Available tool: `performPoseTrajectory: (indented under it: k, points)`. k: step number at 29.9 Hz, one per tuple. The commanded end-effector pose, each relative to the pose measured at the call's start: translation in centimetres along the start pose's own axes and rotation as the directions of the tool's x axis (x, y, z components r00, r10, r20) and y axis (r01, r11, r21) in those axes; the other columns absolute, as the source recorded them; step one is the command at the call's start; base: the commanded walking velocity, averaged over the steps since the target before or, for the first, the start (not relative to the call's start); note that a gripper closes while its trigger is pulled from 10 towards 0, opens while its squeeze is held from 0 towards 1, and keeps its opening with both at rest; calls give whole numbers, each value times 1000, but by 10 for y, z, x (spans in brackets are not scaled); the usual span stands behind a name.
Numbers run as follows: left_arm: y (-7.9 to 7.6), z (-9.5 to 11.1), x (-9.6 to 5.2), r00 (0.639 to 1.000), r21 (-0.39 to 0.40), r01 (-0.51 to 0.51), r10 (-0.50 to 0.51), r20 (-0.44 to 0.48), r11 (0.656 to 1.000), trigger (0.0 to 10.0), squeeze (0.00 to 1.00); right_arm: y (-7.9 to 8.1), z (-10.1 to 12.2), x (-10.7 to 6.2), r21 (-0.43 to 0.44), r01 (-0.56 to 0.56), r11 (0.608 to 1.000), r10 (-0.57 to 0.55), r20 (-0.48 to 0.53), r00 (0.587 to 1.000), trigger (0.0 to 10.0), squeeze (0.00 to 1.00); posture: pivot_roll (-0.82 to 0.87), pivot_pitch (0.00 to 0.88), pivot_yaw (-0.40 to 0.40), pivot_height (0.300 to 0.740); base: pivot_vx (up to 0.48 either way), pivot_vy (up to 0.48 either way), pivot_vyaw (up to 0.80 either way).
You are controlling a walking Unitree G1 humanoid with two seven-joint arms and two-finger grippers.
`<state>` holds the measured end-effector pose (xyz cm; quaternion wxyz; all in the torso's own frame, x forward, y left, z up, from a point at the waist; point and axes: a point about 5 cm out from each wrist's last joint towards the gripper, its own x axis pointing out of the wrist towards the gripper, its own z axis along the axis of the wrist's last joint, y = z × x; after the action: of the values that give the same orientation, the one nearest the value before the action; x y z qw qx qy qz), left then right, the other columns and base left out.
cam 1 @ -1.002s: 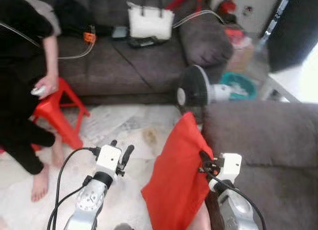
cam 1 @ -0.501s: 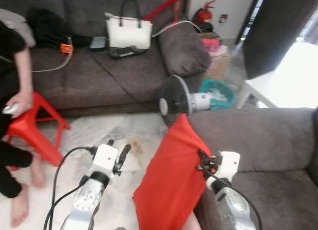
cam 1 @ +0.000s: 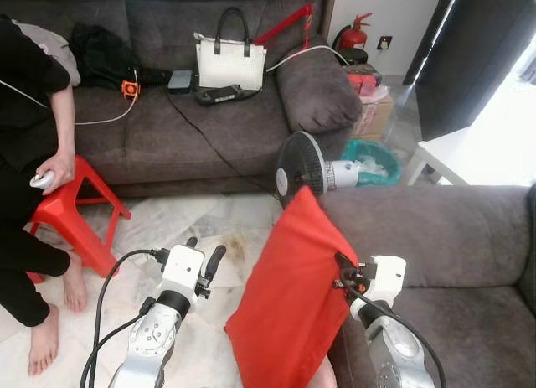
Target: Move the pillow to the sofa from floor
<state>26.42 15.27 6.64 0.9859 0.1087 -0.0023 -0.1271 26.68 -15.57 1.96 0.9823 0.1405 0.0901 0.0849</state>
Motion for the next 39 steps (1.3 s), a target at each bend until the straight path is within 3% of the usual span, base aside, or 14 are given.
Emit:
performPoseTrajectory:
  k: [1, 26, 35, 39]
  points:
    - [0, -3, 0, 1000, -17, -2, 2, -12, 1000, 10000, 0, -3, 33, 10, -22, 7, 1000, -4, 143, 990, 10000, 0, 126, 75, -70, 740, 0, 0, 0]
    - [1, -2, 2, 1000, -12, 19, -19, -11, 1000, 10000, 0, -8, 28, 9, -15, 42, 999, -40, 138, 990, 10000, 0, 108, 85, -40, 740, -262, 0, 0]
    - [1, -1, 3, 1000, -7, 19, -19, -12, 1000, 10000, 0, -11, 27, 9, -17, 59, 998, -57, 123, 991, 10000, 0, 104, 84, -42, 740, 0, 0, 0]
    - [0, -3, 2, 1000, -11, 19, -19, -13, 1000, 10000, 0, -15, 23, 7, -19, 69, 997, -67, 106, 992, 10000, 0, 101, 72, -45, 740, 0, 0, -767]
